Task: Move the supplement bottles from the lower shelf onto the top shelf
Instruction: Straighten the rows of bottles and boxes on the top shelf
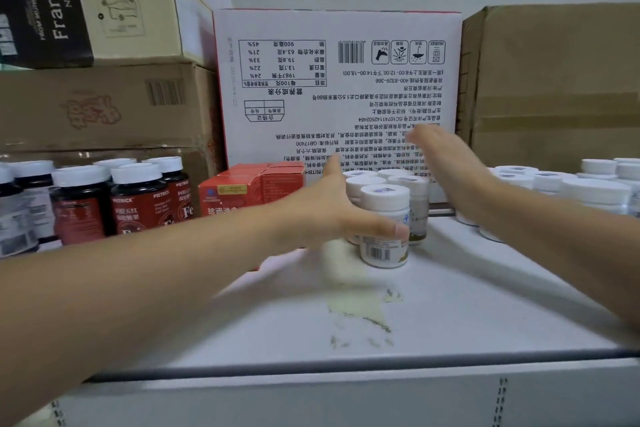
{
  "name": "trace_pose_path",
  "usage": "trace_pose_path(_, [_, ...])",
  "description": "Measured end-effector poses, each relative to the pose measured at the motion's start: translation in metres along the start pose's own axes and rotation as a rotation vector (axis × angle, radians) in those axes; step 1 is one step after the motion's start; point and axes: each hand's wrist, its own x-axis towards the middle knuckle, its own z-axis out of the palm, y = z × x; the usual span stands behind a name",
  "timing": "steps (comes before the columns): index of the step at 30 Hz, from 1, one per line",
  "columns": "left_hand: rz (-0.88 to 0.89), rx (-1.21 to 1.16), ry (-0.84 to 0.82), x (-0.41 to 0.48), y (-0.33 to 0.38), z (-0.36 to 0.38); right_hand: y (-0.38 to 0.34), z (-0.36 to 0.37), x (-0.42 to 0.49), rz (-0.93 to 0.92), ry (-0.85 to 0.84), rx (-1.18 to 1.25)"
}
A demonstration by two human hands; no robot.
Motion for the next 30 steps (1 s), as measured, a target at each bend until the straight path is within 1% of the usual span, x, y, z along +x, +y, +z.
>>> trace_pose_path(3, [0.067, 0.147, 0.034, -0.026, 0.020, -0.033, -0.038, -0.004, -0.003, -0.074, -0.080, -0.107])
trace_pose_path(6, [0.108, 0.210, 0.049, -0.058, 0.030, -0.076, -0.077, 0.007, -0.005, -0.094, -0.051, -0.058])
trace_pose_path(8, [0.120, 0.251, 0.063, -0.079, 0.025, -0.107, -0.097, 0.024, -0.009, -0.117, -0.064, -0.028])
trace_pose_path(11, [0.115, 0.282, 0.138, -0.109, 0.006, -0.147, -0.122, 0.063, -0.022, -0.120, -0.137, 0.063])
trace_pose_path(15, [0.045, 0.336, 0.287, -0.144, -0.036, -0.192, -0.150, 0.127, -0.044, -0.069, -0.264, 0.176])
trace_pose_path(18, [0.010, 0.280, 0.374, -0.158, -0.073, -0.214, -0.159, 0.177, -0.051, -0.059, -0.339, 0.246])
trace_pose_path(21, [0.009, 0.142, 0.434, -0.160, -0.107, -0.224, -0.163, 0.229, -0.053, -0.035, -0.273, 0.227])
trace_pose_path(24, [-0.012, -0.011, 0.438, -0.150, -0.134, -0.225, -0.157, 0.274, -0.048, 0.027, -0.177, 0.274])
trace_pose_path(28, [-0.056, -0.158, 0.433, -0.129, -0.168, -0.227, -0.132, 0.306, -0.042, 0.125, -0.012, 0.342])
trace_pose_path(30, [-0.091, -0.207, 0.425, -0.122, -0.177, -0.224, -0.120, 0.314, -0.041, 0.151, 0.015, 0.357])
